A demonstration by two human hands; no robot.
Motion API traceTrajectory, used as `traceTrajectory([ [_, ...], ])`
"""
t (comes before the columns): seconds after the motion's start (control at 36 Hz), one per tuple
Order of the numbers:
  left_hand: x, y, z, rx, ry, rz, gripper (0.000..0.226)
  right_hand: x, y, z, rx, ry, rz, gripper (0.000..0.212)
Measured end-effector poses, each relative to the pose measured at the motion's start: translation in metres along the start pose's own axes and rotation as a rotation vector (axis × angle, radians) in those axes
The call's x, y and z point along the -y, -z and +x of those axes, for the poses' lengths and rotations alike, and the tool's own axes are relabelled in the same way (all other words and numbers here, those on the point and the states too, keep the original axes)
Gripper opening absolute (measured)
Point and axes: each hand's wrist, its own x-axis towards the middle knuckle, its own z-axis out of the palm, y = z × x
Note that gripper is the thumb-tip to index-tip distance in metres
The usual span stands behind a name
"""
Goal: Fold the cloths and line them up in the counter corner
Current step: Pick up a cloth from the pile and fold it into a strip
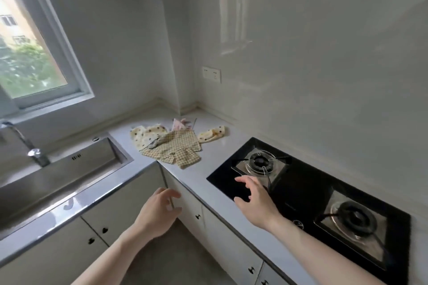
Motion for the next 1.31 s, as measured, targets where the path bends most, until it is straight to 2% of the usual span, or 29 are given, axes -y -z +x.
traceTrajectory([
  [0.22,0.056,0.044,0.052,0.017,0.05,0.01,0.027,0.031,-0.054,0.089,0.08,-0.018,0.02,0.05],
  [0.42,0.099,0.076,0.112,-0.037,0.083,-0.001,0.027,0.063,-0.093,0.162,0.109,0.006,-0.018,0.046],
  [0.56,0.124,0.082,0.15,0.007,0.047,0.023,0.029,0.076,-0.107,0.193,0.114,0.001,-0.027,0.049],
  [0.81,0.169,0.097,0.25,0.113,-0.035,0.049,0.025,0.074,-0.122,0.24,0.015,-0.071,-0.023,0.042],
  [1.06,0.253,0.115,0.381,0.2,-0.077,0.121,0.023,0.088,-0.17,0.303,-0.067,-0.201,-0.067,0.039],
  [1.31,0.339,0.09,0.475,0.249,-0.055,0.232,0.027,0.071,-0.22,0.376,-0.098,-0.259,-0.105,0.044],
])
